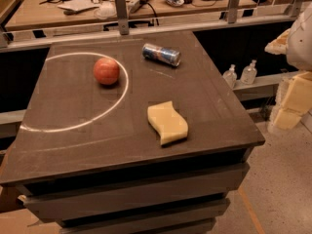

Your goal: Move redbull can near sponge

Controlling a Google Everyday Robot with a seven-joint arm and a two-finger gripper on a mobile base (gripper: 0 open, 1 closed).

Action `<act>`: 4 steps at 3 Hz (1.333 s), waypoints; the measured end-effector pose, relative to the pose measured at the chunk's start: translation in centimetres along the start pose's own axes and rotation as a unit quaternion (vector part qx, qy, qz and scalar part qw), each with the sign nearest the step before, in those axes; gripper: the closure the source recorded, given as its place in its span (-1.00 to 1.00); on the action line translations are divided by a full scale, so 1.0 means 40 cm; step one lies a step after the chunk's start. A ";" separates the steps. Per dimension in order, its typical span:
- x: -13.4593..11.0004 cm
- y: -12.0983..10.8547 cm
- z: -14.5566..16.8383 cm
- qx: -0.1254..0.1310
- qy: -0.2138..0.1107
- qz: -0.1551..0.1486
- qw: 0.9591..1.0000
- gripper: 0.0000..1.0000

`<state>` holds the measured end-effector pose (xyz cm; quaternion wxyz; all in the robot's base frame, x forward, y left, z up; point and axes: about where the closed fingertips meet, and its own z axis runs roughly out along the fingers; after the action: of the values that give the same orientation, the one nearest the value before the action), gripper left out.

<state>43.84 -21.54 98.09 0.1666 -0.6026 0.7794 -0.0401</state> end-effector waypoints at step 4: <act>-0.013 -0.236 0.125 0.069 -0.227 0.130 0.963 -1.00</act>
Offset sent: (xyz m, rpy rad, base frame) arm 0.0325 -0.0035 0.0001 0.1853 -0.1534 -0.0334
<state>54.23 -22.91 95.97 0.3836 -0.4763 0.7884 0.0659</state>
